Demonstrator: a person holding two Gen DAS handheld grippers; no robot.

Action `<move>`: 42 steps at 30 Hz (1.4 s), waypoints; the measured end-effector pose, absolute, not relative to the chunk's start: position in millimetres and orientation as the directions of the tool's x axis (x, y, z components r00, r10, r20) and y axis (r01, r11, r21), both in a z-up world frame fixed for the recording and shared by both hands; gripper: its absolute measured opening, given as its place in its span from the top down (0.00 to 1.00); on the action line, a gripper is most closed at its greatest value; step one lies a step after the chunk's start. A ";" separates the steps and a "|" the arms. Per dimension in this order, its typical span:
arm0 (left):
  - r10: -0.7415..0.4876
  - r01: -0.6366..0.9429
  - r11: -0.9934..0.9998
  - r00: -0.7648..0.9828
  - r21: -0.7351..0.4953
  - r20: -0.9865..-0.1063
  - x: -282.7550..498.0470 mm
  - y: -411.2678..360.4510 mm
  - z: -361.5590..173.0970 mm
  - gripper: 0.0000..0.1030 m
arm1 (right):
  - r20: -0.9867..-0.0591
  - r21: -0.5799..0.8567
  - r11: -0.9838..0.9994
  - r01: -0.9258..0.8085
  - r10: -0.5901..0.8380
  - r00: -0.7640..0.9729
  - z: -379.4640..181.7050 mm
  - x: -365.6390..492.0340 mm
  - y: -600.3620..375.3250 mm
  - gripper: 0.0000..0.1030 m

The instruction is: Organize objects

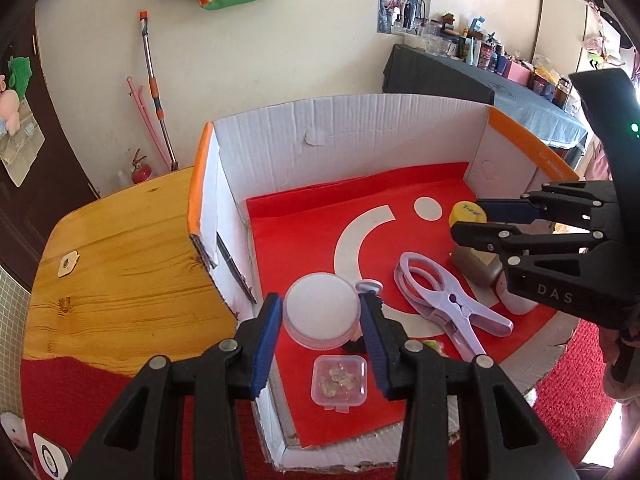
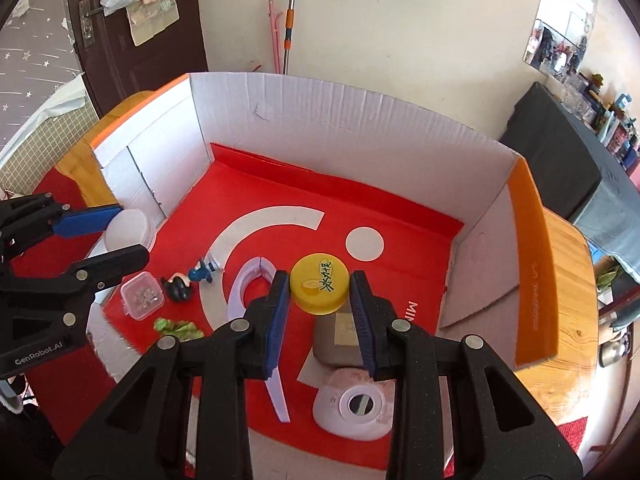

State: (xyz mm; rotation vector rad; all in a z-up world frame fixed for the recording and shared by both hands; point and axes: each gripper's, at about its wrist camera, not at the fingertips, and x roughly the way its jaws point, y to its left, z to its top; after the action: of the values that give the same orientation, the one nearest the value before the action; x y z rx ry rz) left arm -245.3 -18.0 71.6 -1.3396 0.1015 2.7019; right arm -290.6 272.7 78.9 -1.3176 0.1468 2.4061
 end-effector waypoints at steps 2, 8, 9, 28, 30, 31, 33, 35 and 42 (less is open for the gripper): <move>0.076 -0.137 -0.991 -0.584 0.006 -0.808 -250.3 -18.7 68.5 0.59 | -0.841 -0.098 -0.917 -0.387 0.285 -0.460 73.8 -298.0 278.7 0.71; 0.059 -0.124 -0.992 -0.551 0.011 -0.832 -261.9 -20.3 60.5 0.59 | -0.876 -0.092 -0.909 -0.405 0.268 -0.401 62.1 -311.9 295.4 0.71; 0.060 -0.125 -0.992 -0.544 0.010 -0.837 -263.4 -19.6 59.1 0.59 | -0.882 -0.087 -0.909 -0.407 0.260 -0.393 60.5 -313.5 297.3 0.71; 0.020 -0.103 -0.994 -0.450 0.030 -0.893 -284.1 -20.2 40.5 0.59 | -0.933 -0.068 -0.915 -0.397 0.199 -0.300 43.6 -323.5 310.1 0.71; 0.012 -0.110 -0.993 -0.444 0.042 -0.896 -284.7 -17.7 39.2 0.59 | -0.934 -0.071 -0.915 -0.398 0.202 -0.296 43.9 -322.7 309.6 0.71; 0.007 -0.118 -0.992 -0.436 0.049 -0.900 -285.4 -16.5 38.4 0.59 | -0.934 -0.074 -0.915 -0.395 0.203 -0.294 44.1 -322.3 309.2 0.71; 0.002 -0.124 -0.991 -0.424 0.056 -0.906 -286.8 -14.5 37.2 0.59 | -0.935 -0.073 -0.915 -0.398 0.201 -0.291 44.1 -321.4 309.0 0.71; 0.001 -0.131 -0.990 -0.411 0.059 -0.912 -288.0 -13.1 35.7 0.59 | -0.935 -0.074 -0.914 -0.398 0.202 -0.290 44.9 -320.0 309.0 0.71; 0.005 -0.136 -0.989 -0.393 0.053 -0.919 -288.6 -9.7 33.8 0.59 | -0.935 -0.073 -0.911 -0.405 0.203 -0.289 47.1 -314.0 308.5 0.71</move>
State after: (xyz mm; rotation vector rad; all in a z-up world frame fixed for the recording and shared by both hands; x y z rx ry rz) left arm -288.6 -9.7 33.8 -1.6805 0.1829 2.5471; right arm -314.0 308.5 47.1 -1.5872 0.2506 2.2418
